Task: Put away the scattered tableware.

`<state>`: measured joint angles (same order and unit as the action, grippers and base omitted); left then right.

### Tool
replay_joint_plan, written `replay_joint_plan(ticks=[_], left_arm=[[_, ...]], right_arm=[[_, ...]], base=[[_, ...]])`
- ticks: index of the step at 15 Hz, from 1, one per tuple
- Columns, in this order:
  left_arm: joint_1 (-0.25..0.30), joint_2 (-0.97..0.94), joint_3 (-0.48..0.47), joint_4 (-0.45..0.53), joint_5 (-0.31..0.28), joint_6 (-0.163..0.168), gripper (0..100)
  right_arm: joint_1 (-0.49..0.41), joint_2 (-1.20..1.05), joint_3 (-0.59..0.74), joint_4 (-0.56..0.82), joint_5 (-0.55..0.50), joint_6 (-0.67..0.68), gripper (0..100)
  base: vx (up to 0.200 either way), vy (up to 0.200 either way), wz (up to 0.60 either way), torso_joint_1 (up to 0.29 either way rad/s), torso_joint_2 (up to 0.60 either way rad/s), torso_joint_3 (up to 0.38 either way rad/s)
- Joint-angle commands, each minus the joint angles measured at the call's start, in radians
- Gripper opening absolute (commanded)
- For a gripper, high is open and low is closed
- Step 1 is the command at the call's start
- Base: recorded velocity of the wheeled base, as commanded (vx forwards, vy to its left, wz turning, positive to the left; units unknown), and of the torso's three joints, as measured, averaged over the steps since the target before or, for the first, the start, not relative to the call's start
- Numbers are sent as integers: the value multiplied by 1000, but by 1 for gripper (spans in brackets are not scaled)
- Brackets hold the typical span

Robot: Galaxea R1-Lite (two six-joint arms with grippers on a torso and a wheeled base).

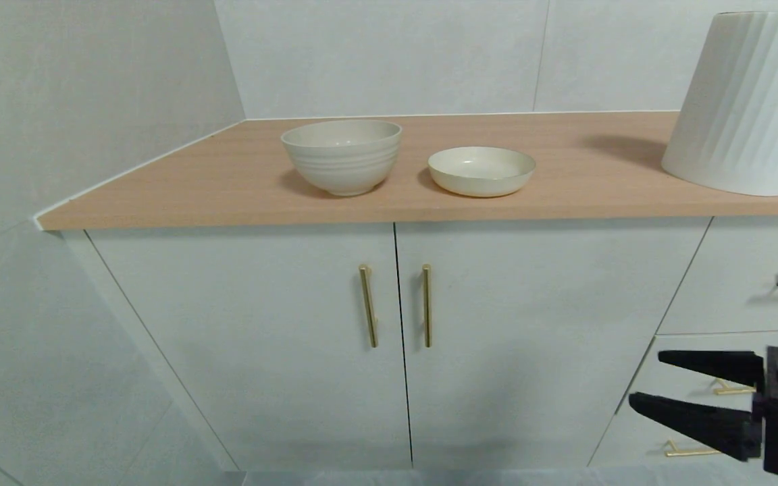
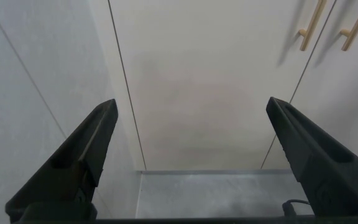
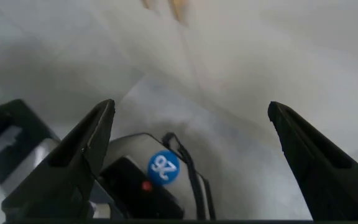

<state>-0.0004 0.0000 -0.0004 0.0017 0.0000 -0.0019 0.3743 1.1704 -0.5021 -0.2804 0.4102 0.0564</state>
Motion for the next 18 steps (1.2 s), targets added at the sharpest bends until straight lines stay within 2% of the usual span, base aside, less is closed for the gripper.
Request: replay_joint_plan(ticks=[1, 4, 8, 10, 12, 15, 18], left_arm=[[0, 0, 0, 0, 0, -1, 100], [0, 0, 0, 0, 0, -1, 100], [0, 0, 0, 0, 0, -1, 100], [0, 0, 0, 0, 0, -1, 100], [0, 0, 0, 0, 2, -1, 100], [0, 0, -1, 0, 0, -1, 100], [0, 0, 0, 0, 0, -1, 100]], right_arm=[[95, 232, -168, -3, -16, 0, 100], [153, 353, -315, 3, -36, 2, 100], [255, 468, -363, -16, -77, 40, 100], [285, 545, -355, -109, -83, 56, 100], [331, 618, -355, -226, -114, 145, 100], [336, 707, -355, -382, -165, 197, 100], [336, 785, -363, -496, -166, 238, 100]], base=[[0, 0, 0, 0, 0, 0], [0, 0, 0, 0, 0, 0], [0, 0, 0, 0, 0, 0], [0, 0, 0, 0, 0, 0], [0, 0, 0, 0, 0, 0], [0, 0, 0, 0, 0, 0], [0, 0, 0, 0, 0, 0]])
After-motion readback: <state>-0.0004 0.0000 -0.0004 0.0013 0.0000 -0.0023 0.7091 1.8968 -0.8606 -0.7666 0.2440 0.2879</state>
